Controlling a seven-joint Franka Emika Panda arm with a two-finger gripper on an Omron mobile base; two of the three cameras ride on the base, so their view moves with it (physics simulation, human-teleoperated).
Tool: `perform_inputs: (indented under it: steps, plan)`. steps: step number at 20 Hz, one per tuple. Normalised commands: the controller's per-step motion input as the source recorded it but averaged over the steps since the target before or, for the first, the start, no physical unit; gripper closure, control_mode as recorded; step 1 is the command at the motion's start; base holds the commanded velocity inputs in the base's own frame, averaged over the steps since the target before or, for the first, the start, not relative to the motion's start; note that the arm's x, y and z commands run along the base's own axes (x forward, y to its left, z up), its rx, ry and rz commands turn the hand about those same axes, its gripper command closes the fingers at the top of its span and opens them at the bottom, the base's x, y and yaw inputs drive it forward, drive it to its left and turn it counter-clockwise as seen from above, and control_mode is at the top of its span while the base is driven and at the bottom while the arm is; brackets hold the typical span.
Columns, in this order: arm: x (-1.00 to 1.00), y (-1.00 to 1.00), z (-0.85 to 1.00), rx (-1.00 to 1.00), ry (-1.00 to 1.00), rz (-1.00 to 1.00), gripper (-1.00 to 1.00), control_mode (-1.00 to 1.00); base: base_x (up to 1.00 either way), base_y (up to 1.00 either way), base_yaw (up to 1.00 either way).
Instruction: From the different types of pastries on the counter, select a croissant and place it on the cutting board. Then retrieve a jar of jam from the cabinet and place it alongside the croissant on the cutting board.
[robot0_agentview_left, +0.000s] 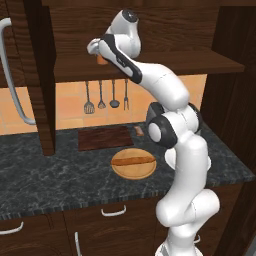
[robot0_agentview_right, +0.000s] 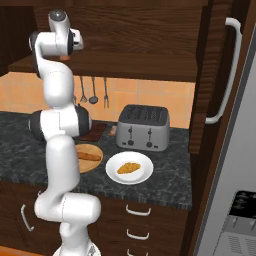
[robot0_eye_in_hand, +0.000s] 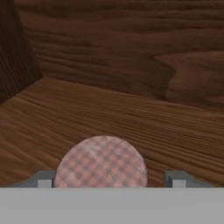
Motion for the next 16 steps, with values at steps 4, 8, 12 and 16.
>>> perform_inputs:
  steps: [4,8,12,16]
  plan:
    - [0.01,0.02,-0.03,0.06,0.05,0.00,1.00,-1.00,0.00,0.00,0.00]
    - [-0.07,0.00,0.89,0.02,0.23,0.00,1.00,-1.00,0.00,0.00,0.00]
    - [-0.07,0.04,0.43,0.01,0.20,0.00,1.00,-1.00,0.00,0.00,0.00]
    - [-0.88,0.08,-0.28,-0.16,0.08,-0.02,1.00,-1.00,0.00,0.00,0.00]
